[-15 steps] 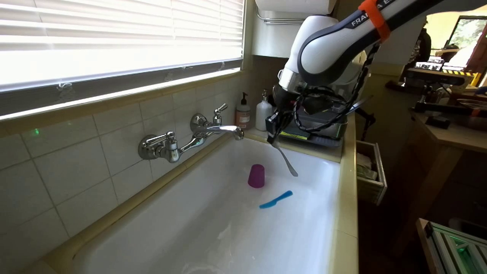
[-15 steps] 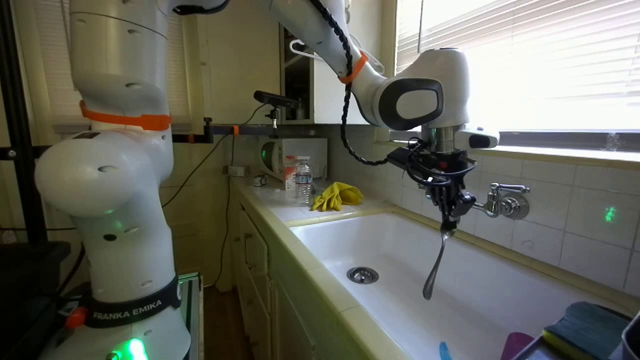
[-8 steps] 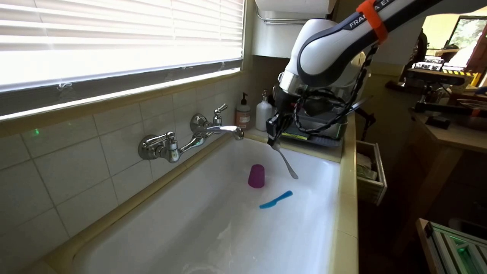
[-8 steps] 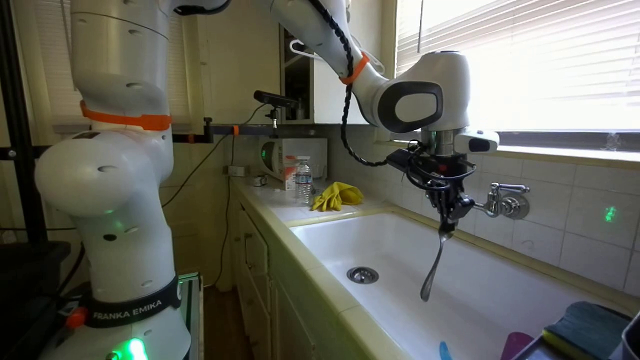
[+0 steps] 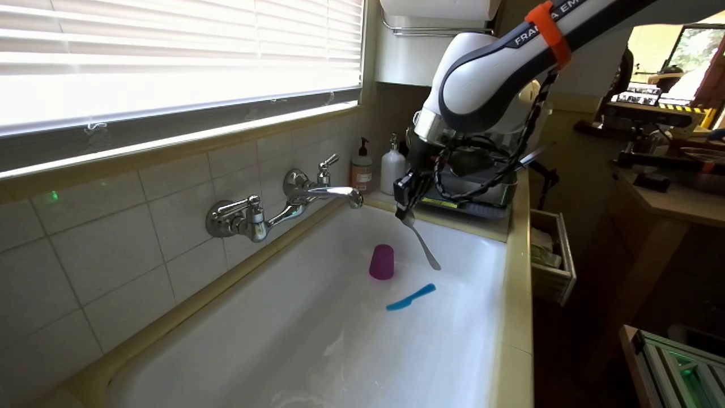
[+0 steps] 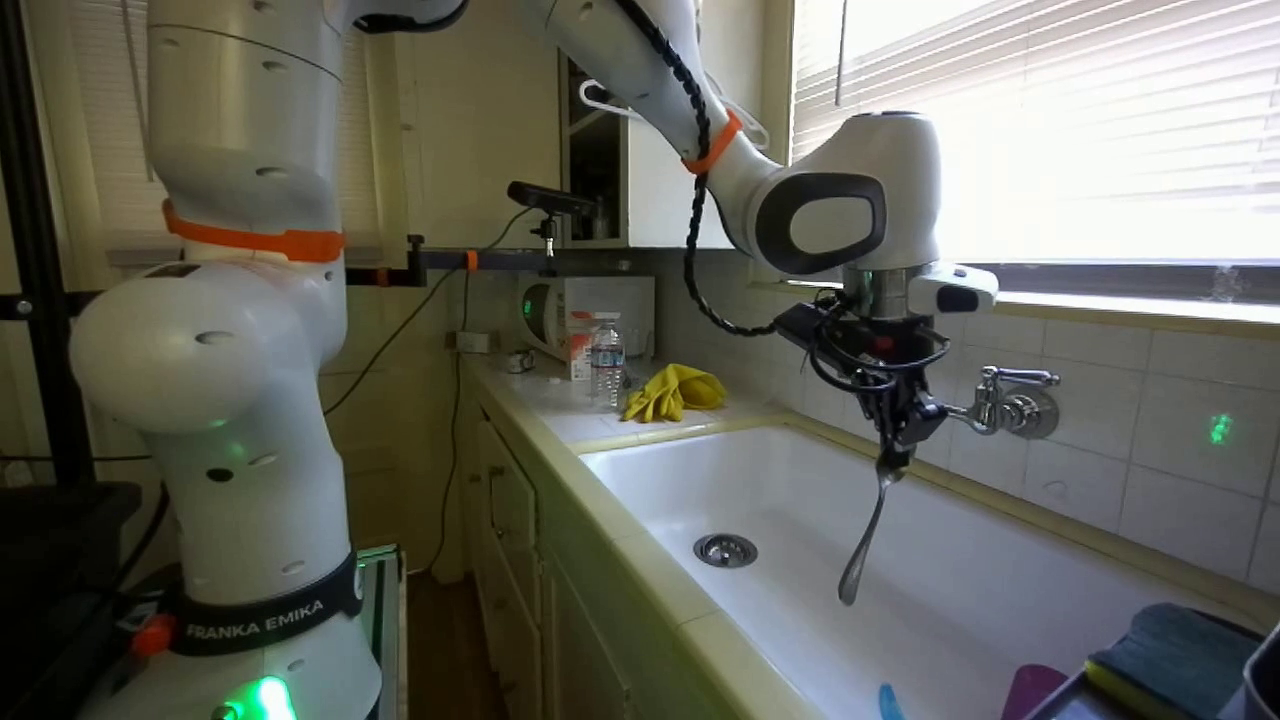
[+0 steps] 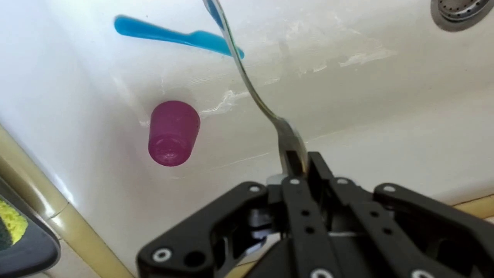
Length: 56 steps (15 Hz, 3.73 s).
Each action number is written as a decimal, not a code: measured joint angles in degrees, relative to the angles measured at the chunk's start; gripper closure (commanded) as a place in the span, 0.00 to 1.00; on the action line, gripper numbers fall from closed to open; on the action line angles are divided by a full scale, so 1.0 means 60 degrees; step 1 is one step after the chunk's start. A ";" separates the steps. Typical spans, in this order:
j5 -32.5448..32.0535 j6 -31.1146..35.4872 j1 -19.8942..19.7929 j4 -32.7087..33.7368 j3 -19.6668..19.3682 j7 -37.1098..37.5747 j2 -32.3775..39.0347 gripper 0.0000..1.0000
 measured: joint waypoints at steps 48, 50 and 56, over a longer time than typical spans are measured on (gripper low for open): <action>-0.5810 -0.0190 0.1940 0.0803 0.0329 0.0107 0.3595 0.98; -0.5916 -0.0324 0.2010 0.0980 0.0323 0.0126 0.3770 0.98; -0.6357 -0.0388 0.2208 0.1384 0.0216 0.0161 0.4257 0.98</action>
